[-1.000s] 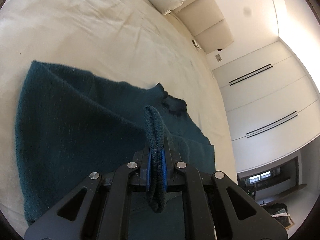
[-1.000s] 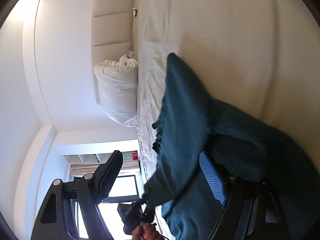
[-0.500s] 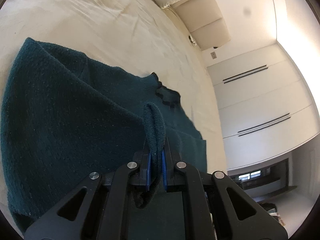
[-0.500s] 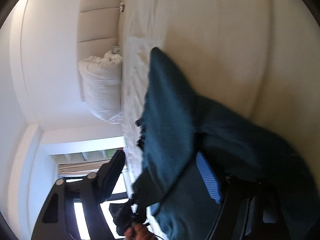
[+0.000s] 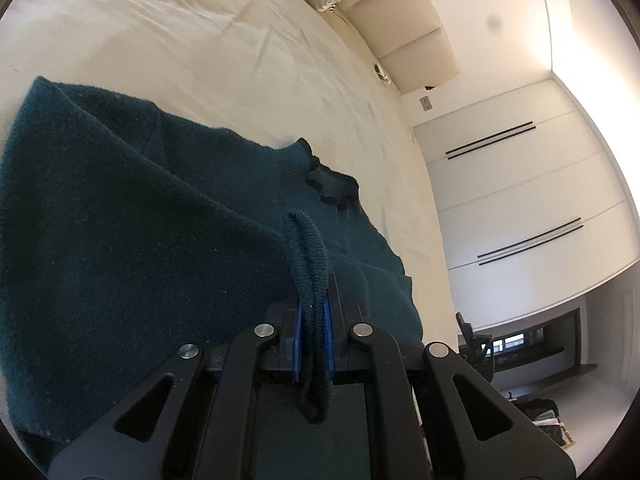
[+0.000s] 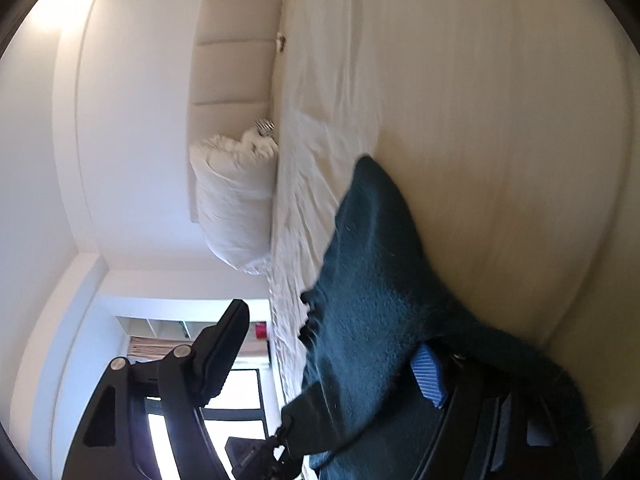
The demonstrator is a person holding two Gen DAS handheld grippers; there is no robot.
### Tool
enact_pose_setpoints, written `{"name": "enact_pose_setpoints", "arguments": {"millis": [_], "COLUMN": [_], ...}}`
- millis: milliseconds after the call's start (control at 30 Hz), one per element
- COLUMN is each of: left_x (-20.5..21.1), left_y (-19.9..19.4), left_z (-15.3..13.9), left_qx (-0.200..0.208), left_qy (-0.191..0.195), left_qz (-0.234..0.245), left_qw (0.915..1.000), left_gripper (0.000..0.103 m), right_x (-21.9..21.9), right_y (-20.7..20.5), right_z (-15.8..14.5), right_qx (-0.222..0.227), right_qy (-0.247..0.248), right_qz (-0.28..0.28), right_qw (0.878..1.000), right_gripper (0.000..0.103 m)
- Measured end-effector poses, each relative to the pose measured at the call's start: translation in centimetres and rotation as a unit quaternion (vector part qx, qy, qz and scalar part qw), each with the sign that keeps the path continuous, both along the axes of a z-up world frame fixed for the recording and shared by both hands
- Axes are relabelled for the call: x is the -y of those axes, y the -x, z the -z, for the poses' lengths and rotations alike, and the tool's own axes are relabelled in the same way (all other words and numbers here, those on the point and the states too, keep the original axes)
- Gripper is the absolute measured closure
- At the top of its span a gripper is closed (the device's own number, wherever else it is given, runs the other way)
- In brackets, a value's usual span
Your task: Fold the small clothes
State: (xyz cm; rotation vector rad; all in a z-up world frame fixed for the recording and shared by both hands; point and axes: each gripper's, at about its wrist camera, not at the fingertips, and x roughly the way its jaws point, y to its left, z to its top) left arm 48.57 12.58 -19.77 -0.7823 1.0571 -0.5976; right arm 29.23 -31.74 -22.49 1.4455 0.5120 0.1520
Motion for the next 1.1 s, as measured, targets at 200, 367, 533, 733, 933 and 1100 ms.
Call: {"name": "enact_pose_setpoints", "arguments": {"millis": [200,367,533,733,933,1100], "left_x": [1.1,0.6,0.3,0.1,-1.5,-2.6], "left_y": [-0.4,-0.3,-0.7,-0.7,0.1,0.9], "left_z": [1.3,2.3,2.2,0.2,2.8,1.6], "left_qx": [-0.011,-0.013,-0.004,0.022,-0.007,-0.027], "left_qy": [-0.027,-0.051,-0.052,-0.077,-0.049,-0.078], "left_qz": [0.005,0.008,0.014,0.021,0.008,0.012], "left_qw": [0.9996,0.9986,0.9985,0.9966,0.9987,0.9965], "left_gripper": [0.096,0.096,0.096,0.096,0.095,0.092], "right_x": [0.1,0.0,0.5,0.3,0.5,0.5], "right_y": [0.2,0.0,0.1,0.1,0.0,1.4], "right_z": [0.8,0.6,0.9,0.6,1.2,0.9], "right_qx": [0.002,-0.009,-0.010,-0.013,-0.021,-0.024], "right_qy": [0.020,0.036,0.022,0.029,0.022,0.020], "right_qz": [0.000,-0.013,-0.009,-0.011,-0.021,-0.039], "right_qw": [1.000,0.999,1.000,0.999,0.999,0.999], "right_gripper": [0.030,0.030,0.031,0.030,0.039,0.037]}}
